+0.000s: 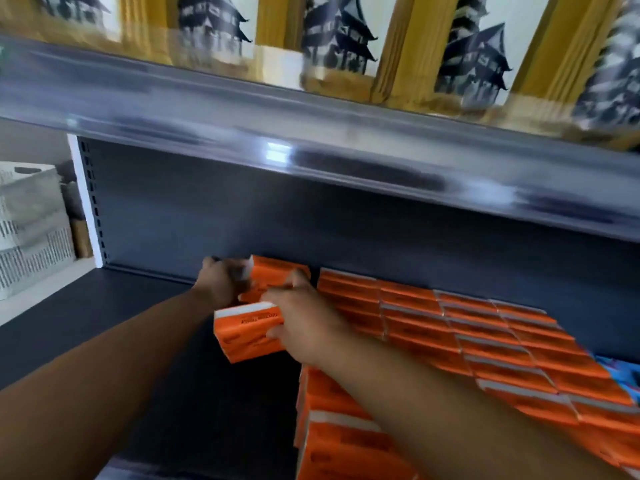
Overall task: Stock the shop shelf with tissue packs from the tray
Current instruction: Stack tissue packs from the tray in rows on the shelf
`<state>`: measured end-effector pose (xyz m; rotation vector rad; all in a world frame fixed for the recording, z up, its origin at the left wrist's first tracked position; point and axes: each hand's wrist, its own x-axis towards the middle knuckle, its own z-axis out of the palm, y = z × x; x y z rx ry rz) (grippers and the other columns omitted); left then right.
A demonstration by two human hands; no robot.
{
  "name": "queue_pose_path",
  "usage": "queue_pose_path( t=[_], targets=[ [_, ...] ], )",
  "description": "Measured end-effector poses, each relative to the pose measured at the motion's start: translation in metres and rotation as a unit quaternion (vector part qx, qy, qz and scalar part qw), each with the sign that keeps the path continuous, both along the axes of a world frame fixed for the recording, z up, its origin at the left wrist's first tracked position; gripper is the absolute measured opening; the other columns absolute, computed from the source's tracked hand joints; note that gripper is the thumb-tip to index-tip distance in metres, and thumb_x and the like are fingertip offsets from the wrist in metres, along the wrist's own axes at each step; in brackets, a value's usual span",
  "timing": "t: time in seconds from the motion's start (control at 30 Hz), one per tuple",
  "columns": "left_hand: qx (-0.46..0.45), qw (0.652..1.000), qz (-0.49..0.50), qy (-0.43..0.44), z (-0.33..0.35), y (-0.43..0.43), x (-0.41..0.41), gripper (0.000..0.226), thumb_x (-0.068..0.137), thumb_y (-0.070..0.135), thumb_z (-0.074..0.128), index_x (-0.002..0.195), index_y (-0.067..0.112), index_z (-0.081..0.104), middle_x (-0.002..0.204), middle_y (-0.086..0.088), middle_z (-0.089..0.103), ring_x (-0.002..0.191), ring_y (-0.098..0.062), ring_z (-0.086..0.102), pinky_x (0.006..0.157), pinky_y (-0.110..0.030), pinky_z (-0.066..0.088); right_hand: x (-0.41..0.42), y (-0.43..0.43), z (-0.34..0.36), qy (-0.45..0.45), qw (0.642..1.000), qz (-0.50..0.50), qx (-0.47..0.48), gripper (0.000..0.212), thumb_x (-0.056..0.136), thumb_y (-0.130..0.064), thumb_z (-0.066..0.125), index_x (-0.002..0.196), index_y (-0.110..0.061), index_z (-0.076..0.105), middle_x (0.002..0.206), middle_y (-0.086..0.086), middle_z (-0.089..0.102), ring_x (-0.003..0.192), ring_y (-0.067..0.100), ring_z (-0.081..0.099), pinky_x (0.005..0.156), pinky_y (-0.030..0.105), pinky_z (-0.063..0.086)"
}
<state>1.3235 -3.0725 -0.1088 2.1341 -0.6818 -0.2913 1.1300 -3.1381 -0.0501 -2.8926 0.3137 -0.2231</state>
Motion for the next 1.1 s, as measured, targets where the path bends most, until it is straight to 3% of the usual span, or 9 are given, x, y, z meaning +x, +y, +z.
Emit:
queue_pose_path(
  t=[0.1, 0.23, 0.4, 0.47, 0.57, 0.8, 0.97, 1.03, 1.1],
  targets=[
    [0.038, 0.998, -0.002, -0.054, -0.007, -0.016, -0.004, 0.029, 0.084, 0.024, 0.071, 0.111, 0.015, 0.067, 0.123, -0.014, 0.061, 0.119, -0.03, 0.053, 0.096, -0.034, 0.04, -0.003, -0.004, 0.001, -0.004, 1.0, 0.014, 0.0, 0.039, 0.084, -0.013, 0.07, 0.121, -0.019, 0.06, 0.132, 0.007, 0.037, 0.11, 0.031, 0.055, 0.1, 0.036, 0.044],
    [-0.019, 0.998, -0.053, -0.037, -0.012, -0.031, -0.006, 0.009, 0.092, 0.016, 0.063, 0.099, 0.021, 0.059, 0.094, 0.001, 0.064, 0.094, -0.013, 0.055, 0.067, -0.015, 0.038, 0.0, -0.012, -0.002, 0.009, 1.0, 0.011, 0.004, 0.037, 0.083, -0.018, 0.072, 0.118, -0.019, 0.062, 0.126, 0.007, 0.043, 0.108, 0.031, 0.055, 0.097, 0.037, 0.045],
    [-0.144, 0.973, -0.037, 0.175, -0.012, -0.03, -0.006, 0.026, 0.101, 0.031, 0.045, 0.098, 0.011, 0.062, 0.086, -0.005, 0.072, 0.075, -0.015, 0.066, 0.056, -0.013, 0.049, 0.019, -0.024, -0.006, -0.001, 1.0, -0.024, -0.009, 0.041, 0.083, -0.022, 0.073, 0.121, -0.02, 0.059, 0.128, 0.007, 0.045, 0.111, 0.028, 0.054, 0.094, 0.031, 0.045],
    [-0.207, 0.935, -0.042, 0.285, -0.013, -0.019, -0.004, 0.048, 0.1, 0.046, 0.036, 0.101, 0.008, 0.065, 0.082, -0.005, 0.075, 0.075, -0.016, 0.072, 0.064, -0.023, 0.054, 0.031, -0.029, -0.005, -0.017, 0.999, -0.041, -0.024, 0.045, 0.082, -0.023, 0.074, 0.123, -0.018, 0.057, 0.128, 0.009, 0.048, 0.115, 0.028, 0.053, 0.096, 0.031, 0.043],
    [-0.248, 0.902, -0.064, 0.347, -0.015, -0.002, 0.002, 0.074, 0.092, 0.07, 0.025, 0.118, 0.011, 0.062, 0.113, -0.014, 0.07, 0.106, -0.029, 0.066, 0.095, -0.046, 0.048, 0.05, -0.038, -0.003, -0.031, 0.996, -0.07, -0.046, 0.047, 0.084, -0.024, 0.073, 0.126, -0.016, 0.054, 0.13, 0.009, 0.051, 0.119, 0.028, 0.052, 0.099, 0.032, 0.041],
    [-0.22, 0.939, -0.071, 0.256, -0.024, 0.011, -0.022, 0.056, 0.088, 0.07, 0.04, 0.125, 0.031, 0.057, 0.135, 0.011, 0.052, 0.121, -0.008, 0.049, 0.112, -0.032, 0.025, 0.07, -0.045, -0.03, -0.002, 0.98, -0.146, -0.136, 0.037, 0.092, -0.027, 0.061, 0.128, -0.019, 0.059, 0.134, 0.006, 0.049, 0.127, 0.028, 0.041, 0.104, 0.037, 0.037],
    [-0.186, 0.969, -0.019, 0.165, -0.028, 0.001, -0.048, 0.066, 0.097, 0.021, 0.053, 0.153, 0.019, 0.017, 0.142, 0.003, 0.045, 0.123, -0.007, 0.042, 0.104, -0.023, 0.027, 0.069, -0.04, -0.034, -0.002, 0.963, -0.19, -0.189, 0.04, 0.096, -0.019, 0.046, 0.135, -0.019, 0.05, 0.136, 0.008, 0.039, 0.128, 0.03, 0.031, 0.104, 0.041, 0.027],
    [-0.151, 0.976, -0.033, 0.15, -0.032, -0.003, -0.053, 0.075, 0.09, 0.008, 0.055, 0.152, 0.021, 0.015, 0.135, -0.001, 0.053, 0.117, -0.014, 0.051, 0.103, -0.03, 0.037, 0.068, -0.039, -0.034, 0.002, 0.966, -0.183, -0.181, 0.045, 0.095, -0.015, 0.046, 0.139, -0.018, 0.041, 0.138, 0.011, 0.041, 0.13, 0.031, 0.035, 0.106, 0.042, 0.027],
    [-0.119, 0.983, -0.038, 0.136, -0.033, -0.007, -0.057, 0.069, 0.086, -0.001, 0.049, 0.146, 0.025, 0.027, 0.106, 0.001, 0.061, 0.091, -0.013, 0.056, 0.08, -0.028, 0.046, 0.068, -0.036, -0.033, -0.004, 0.971, -0.18, -0.161, 0.046, 0.093, -0.014, 0.051, 0.137, -0.017, 0.039, 0.137, 0.011, 0.043, 0.13, 0.031, 0.038, 0.106, 0.042, 0.029]
  ],
)
